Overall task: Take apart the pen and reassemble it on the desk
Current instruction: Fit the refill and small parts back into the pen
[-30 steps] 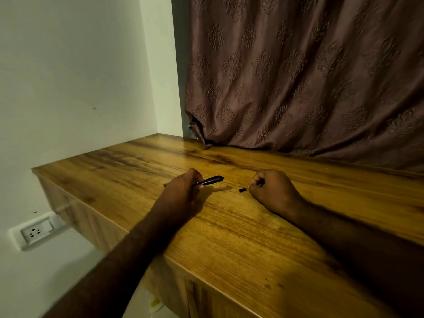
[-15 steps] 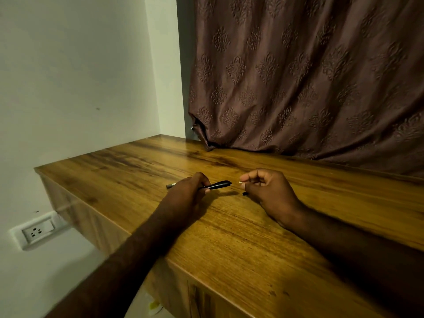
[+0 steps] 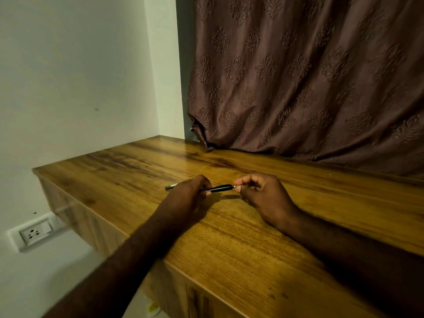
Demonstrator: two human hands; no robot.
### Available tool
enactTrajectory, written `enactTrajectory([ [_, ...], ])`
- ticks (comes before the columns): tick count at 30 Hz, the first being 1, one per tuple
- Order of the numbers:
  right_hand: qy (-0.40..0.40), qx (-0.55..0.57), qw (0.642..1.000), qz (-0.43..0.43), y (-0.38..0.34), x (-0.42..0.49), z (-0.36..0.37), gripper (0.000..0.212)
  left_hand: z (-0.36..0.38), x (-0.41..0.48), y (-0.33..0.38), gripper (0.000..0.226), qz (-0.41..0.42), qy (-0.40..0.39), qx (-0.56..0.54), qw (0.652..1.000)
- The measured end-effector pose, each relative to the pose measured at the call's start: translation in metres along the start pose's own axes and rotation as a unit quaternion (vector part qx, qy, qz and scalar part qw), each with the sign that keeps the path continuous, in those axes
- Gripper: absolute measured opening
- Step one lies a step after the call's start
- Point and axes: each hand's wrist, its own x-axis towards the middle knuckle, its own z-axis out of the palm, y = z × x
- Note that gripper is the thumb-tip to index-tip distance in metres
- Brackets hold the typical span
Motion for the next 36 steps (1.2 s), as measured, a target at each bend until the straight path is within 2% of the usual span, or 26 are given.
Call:
enactTrajectory([
  [11, -0.004, -0.002, 1.000, 0.008, -0.006, -0.002, 0.002, 0.015, 0.000, 0.000, -0.001, 0.009, -0.007, -0.003, 0.006, 1.000],
  [20, -0.030, 0.048, 0.996, 0.066, -0.008, -0.002, 0.001, 0.012, 0.000, -0.002, 0.002, 0.008, 0.005, -0.002, 0.024, 1.000],
  [31, -0.019, 0.010, 0.999, 0.048, -0.010, -0.004, 0.002, 0.010, -0.001, 0.000, 0.004, 0.008, -0.001, 0.001, 0.021, 1.000],
  [36, -0.008, 0.008, 0.999, 0.044, -0.009, -0.003, 0.001, 0.006, -0.002, 0.000, 0.006, 0.026, 0.008, 0.024, 0.006, 1.000],
])
